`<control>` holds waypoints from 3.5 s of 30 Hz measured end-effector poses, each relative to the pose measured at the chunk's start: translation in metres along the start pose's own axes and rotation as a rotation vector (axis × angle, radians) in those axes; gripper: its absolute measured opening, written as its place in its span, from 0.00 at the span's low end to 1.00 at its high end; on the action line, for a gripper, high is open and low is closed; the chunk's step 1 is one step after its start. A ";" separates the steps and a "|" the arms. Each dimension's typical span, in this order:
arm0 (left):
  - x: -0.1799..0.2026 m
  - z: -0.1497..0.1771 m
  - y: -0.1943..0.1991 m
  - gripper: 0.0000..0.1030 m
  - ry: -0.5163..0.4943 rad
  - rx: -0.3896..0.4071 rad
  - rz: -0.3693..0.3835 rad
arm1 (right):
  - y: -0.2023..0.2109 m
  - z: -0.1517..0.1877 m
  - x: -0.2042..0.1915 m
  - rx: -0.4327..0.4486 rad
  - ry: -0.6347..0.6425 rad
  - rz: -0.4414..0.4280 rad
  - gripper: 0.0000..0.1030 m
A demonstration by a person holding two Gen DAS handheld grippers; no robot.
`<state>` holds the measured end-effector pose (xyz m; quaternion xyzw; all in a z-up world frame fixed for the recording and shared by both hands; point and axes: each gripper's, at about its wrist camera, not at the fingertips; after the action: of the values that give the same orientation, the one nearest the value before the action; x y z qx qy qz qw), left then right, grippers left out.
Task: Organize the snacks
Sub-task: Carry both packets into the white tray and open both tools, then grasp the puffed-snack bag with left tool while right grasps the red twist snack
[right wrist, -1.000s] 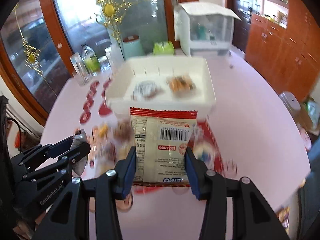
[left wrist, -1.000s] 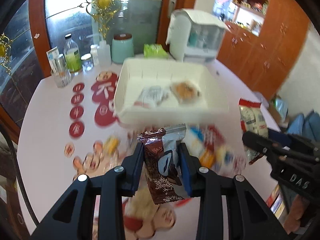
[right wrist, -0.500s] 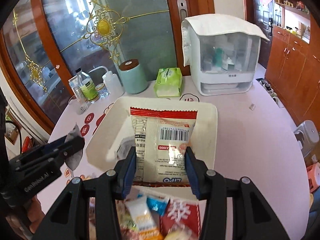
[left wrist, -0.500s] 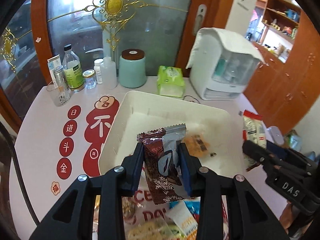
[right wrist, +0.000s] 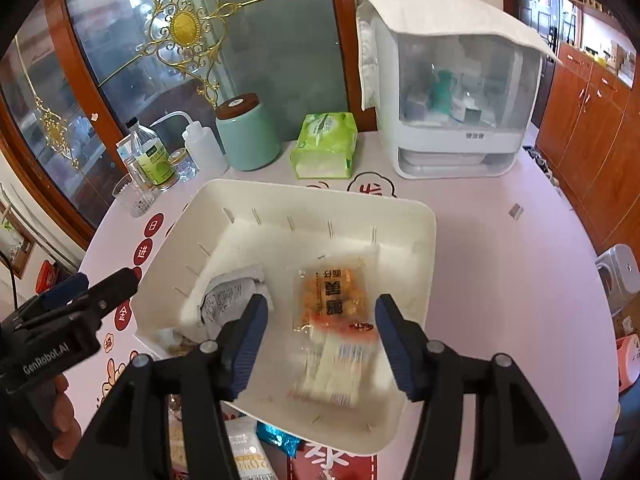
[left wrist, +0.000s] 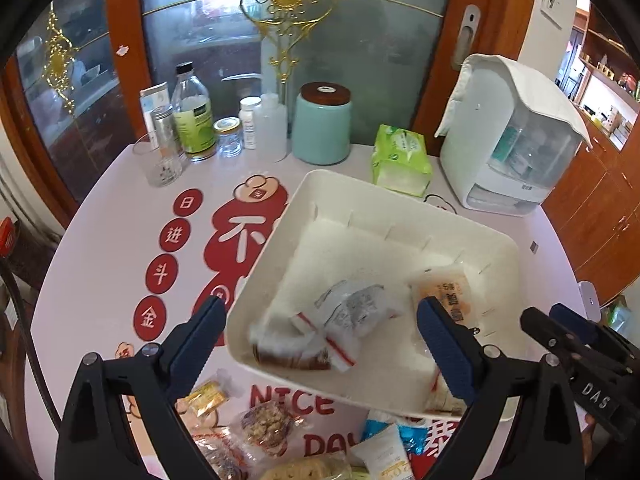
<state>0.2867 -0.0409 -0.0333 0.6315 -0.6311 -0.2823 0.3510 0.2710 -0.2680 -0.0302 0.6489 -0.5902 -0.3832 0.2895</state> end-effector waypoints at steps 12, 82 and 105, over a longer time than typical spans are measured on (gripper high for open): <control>-0.021 0.018 0.036 0.93 -0.034 0.028 -0.009 | 0.017 0.021 -0.013 -0.023 0.013 -0.030 0.56; -0.089 0.261 -0.009 0.73 -0.247 -0.226 0.050 | 0.027 0.298 -0.018 -0.305 0.033 0.071 0.50; -0.072 0.290 0.038 0.46 -0.213 -0.232 0.062 | 0.034 0.298 -0.036 -0.287 0.066 0.034 0.21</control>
<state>0.0295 0.0071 -0.1816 0.5334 -0.6473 -0.4074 0.3612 0.0017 -0.2140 -0.1570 0.6029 -0.5303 -0.4372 0.4052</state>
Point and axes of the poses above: each gripper's, at about its wrist camera, not at the fingertips, and y roughly against the way its jaws point, x to its right, z to its underside, and after that the axes turned 1 degree about -y, right-handed
